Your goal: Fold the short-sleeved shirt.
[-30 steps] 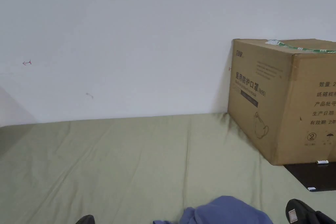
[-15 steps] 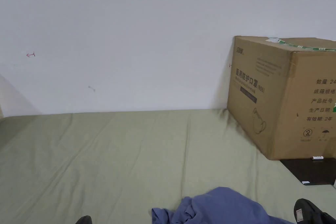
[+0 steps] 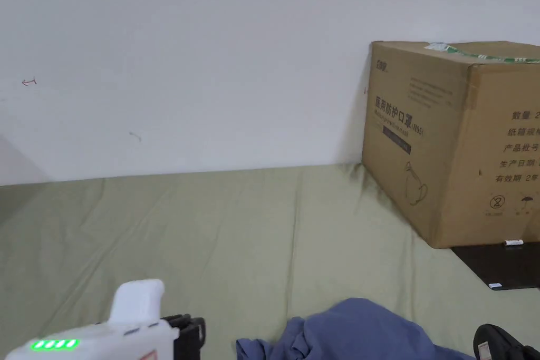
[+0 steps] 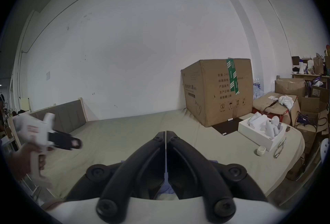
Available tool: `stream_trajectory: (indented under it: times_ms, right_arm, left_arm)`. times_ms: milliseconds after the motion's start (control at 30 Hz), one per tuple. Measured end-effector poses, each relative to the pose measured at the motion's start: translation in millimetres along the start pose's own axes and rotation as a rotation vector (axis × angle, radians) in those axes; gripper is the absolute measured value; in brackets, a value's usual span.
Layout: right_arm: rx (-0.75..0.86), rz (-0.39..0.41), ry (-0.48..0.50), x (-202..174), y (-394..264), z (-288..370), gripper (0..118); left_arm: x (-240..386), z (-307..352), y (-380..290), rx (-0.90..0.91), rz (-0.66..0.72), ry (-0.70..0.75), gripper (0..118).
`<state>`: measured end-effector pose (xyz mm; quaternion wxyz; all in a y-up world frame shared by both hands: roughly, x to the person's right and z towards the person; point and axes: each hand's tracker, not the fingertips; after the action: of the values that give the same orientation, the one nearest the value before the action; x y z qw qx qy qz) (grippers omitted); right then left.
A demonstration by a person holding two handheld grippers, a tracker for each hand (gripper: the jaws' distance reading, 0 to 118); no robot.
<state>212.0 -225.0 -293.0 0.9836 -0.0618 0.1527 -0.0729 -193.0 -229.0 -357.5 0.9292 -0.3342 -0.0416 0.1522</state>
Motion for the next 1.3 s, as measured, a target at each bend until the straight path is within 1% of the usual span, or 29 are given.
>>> stream_trajectory:
  times_ms: [33, 67, 100, 133, 200, 233, 267, 300, 367, 400, 467, 500, 533, 567, 600, 633, 667, 700, 733, 800, 867, 900, 933, 967, 1033, 1100, 1133, 1200, 1300]
  right_arm:
    - [-0.016, -0.003, 0.002, 1, -3, -6, 1]
    - [-0.028, -0.006, -0.001, 2, -5, -11, 1]
    - [-0.042, -0.009, -0.004, 4, -8, -17, 1]
    - [-0.057, -0.014, -0.006, 5, -10, -23, 1]
    - [-0.087, -0.026, -0.007, 10, -16, -33, 1]
    - [-0.098, -0.028, -0.007, 13, -19, -38, 1]
    - [-0.109, -0.025, -0.009, 16, -21, -43, 1]
    - [-0.12, -0.016, -0.016, 19, -24, -48, 1]
    - [-0.142, -0.005, -0.027, 25, -28, -56, 1]
    - [-0.153, -0.002, -0.034, 28, -29, -59, 1]
    - [-0.171, -0.003, -0.049, 34, -32, -65, 1]
    - [-0.179, -0.006, -0.055, 37, -33, -67, 1]
    - [-0.185, -0.009, -0.058, 41, -35, -70, 1]
    - [-0.189, -0.009, -0.059, 44, -36, -72, 1]
    - [-0.194, -0.007, -0.058, 47, -37, -75, 1]
    - [-0.201, -0.009, -0.055, 52, -37, -80, 1]
    - [-0.208, -0.013, -0.05, 58, -37, -86, 1]
    - [-0.216, -0.017, -0.048, 65, -35, -95, 1]
    - [-0.247, -0.028, -0.03, 73, -33, -108, 1]
    - [-0.375, -0.07, 0.047, 92, -28, -145, 1]
    - [-0.495, -0.065, 0.06, 106, -27, -187, 1]
    - [-0.573, -0.086, 0.068, 112, -29, -209, 1]
    - [-0.638, -0.133, 0.092, 119, -33, -233, 7]
    - [-0.708, -0.16, 0.112, 122, -38, -256, 32]
    - [-0.822, -0.133, 0.072, 124, -49, -296, 116]
    - [-0.957, -0.108, 0.064, 121, -66, -330, 117]
    - [-0.952, -0.096, 0.081, 116, -74, -344, 117]
    - [-1.011, -0.081, 0.02, 114, -89, -370, 117]
    - [-1.111, 0.031, -0.072, 110, -117, -393, 115]
  left_arm:
    - [-8, -29, 6, -0.062, 0.004, 0.008, 1]
    - [-16, -52, 10, -0.104, 0.012, 0.007, 16]
    - [-23, -75, 11, -0.126, 0.015, 0.024, 46]
    - [-26, -97, 11, -0.148, -0.004, 0.062, 99]
    - [-32, -138, 8, -0.218, -0.036, 0.113, 116]
    - [-33, -155, 5, -0.226, -0.056, 0.132, 118]
    - [-22, -161, -2, -0.198, -0.069, 0.12, 114]
    - [-17, -178, -4, -0.235, -0.099, 0.141, 111]
    - [-11, -208, -11, -0.309, -0.127, 0.167, 113]
    - [-23, -232, -14, -0.337, -0.129, 0.196, 113]
    - [-21, -253, -26, -0.417, -0.138, 0.212, 108]
    - [-9, -246, -31, -0.347, -0.215, 0.268, 108]
    - [0, -236, -35, -0.286, -0.258, 0.269, 100]
    - [7, -225, -39, -0.257, -0.285, 0.234, 84]
    - [14, -213, -44, -0.215, -0.318, 0.22, 59]
    - [19, -201, -47, -0.183, -0.327, 0.159, 9]
    - [23, -189, -51, -0.177, -0.337, 0.134, 5]
    - [25, -176, -53, -0.181, -0.285, 0.024, 5]
    - [25, -162, -55, -0.148, -0.246, -0.001, 5]
    - [22, -137, -54, -0.03, -0.231, 0.06, 5]
    - [14, -109, -53, 0.064, -0.178, 0.082, 5]
    - [7, -98, -53, 0.103, -0.144, 0.081, 5]
    - [14, -81, -55, 0.13, -0.113, 0.079, 5]
    - [10, -73, -56, 0.148, -0.094, 0.082, 5]
    - [6, -63, -59, 0.155, -0.087, 0.109, 5]
    - [-7, -62, -61, 0.139, -0.073, 0.128, 5]
    - [-10, -62, -62, 0.133, -0.064, 0.127, 5]
    - [-17, -62, -65, 0.121, -0.051, 0.118, 5]
    - [-23, -66, -68, 0.1, -0.056, 0.144, 5]
